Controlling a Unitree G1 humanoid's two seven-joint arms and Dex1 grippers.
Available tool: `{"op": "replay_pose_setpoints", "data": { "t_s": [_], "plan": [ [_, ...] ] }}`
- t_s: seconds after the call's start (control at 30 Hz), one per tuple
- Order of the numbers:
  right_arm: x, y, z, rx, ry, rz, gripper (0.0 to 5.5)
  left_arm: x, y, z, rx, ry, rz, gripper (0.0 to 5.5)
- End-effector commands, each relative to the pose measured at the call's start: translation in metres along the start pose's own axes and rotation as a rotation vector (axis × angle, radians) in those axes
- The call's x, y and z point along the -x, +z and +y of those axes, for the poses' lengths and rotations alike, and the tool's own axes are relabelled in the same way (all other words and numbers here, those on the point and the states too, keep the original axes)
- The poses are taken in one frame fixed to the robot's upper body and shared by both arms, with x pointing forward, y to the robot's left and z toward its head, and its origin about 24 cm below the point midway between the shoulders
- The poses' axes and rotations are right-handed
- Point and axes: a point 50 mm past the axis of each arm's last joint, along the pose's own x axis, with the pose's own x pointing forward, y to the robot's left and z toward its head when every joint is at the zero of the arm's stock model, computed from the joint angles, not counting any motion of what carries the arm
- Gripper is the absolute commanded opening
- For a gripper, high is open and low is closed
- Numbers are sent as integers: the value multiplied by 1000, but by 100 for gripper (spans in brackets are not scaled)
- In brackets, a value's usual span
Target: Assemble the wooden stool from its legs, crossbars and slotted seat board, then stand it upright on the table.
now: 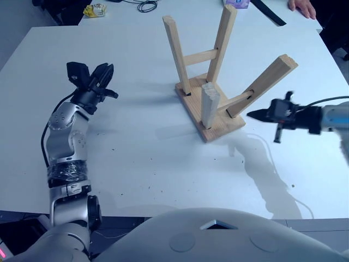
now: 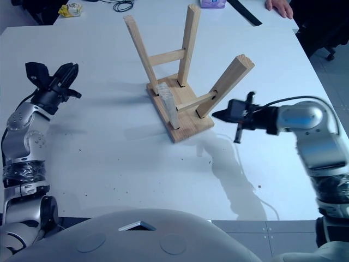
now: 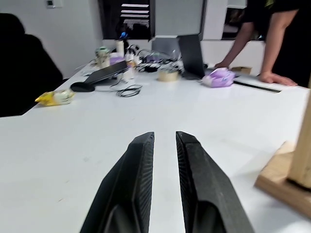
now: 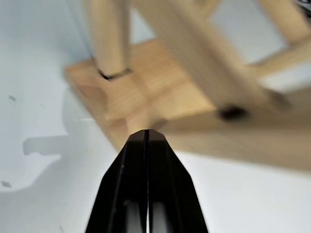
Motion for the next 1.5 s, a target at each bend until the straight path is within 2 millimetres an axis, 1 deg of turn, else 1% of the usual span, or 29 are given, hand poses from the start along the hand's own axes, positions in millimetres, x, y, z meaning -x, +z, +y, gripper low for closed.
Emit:
{"op": "replay_pose_setpoints", "data": {
  "t_s": [0.03,0.07,0.13,0.2,0.3,0.4,0.43,0.5,0.6,0.67,0.73,0.77,0.83,0.9,0.93,1.0,1.07,1.13,1.17,1.27,1.33,1.43,1.5],
  "plan": [
    [-33,5,13,-63,-76,-35,0,0,4,-5,6,-20,-16,84],
    [-40,3,16,-90,-117,-25,0,0,2,-5,9,-18,-10,84],
    [-51,-2,28,-144,-171,-10,0,1,-2,-5,19,-19,0,84],
    [-56,-4,41,-196,-200,-6,0,4,-4,-6,26,-23,8,84],
    [-64,-1,52,-237,-216,-12,0,12,-7,-4,35,-2,21,84],
    [-82,-1,59,-275,-261,-11,0,12,-7,-4,52,12,14,84],
    [-86,-1,60,-286,-291,-9,0,10,-7,-5,57,10,11,84],
    [-88,3,57,-306,-355,-24,0,8,-7,-7,67,9,5,84],
    [-79,7,52,-294,-401,-29,0,10,-7,-8,74,7,6,84],
    [-70,11,48,-279,-394,-36,0,14,-8,-7,77,10,9,84],
    [-69,13,44,-235,-368,-24,0,18,-8,-7,79,20,9,84],
    [-71,12,42,-216,-363,-10,0,18,-8,-6,79,23,10,84],
    [-85,4,42,-145,-352,47,0,17,-9,-7,80,27,8,84],
    [-100,-8,48,-96,-335,106,0,15,-9,-9,82,25,0,84],
    [-104,-11,50,-75,-333,126,0,13,-8,-10,82,20,-5,84],
    [-108,-11,50,-61,-349,131,0,13,-8,-11,86,15,-14,84],
    [-107,-9,45,-28,-363,136,0,16,-8,-11,88,19,-16,84],
    [-104,-6,44,41,-327,141,0,18,-9,-9,87,29,-16,84],
    [-101,-4,45,90,-275,138,0,19,-8,-9,88,32,-19,84],
    [-90,3,53,220,-61,111,0,20,-6,-8,89,36,-33,84],
    [-84,4,57,274,65,96,0,22,-6,-7,88,45,-35,84],
    [-74,-7,56,338,188,127,0,22,-6,-8,87,50,-42,84],
    [-62,-16,51,363,243,163,0,24,-7,-9,87,52,-44,84]
  ]
}}
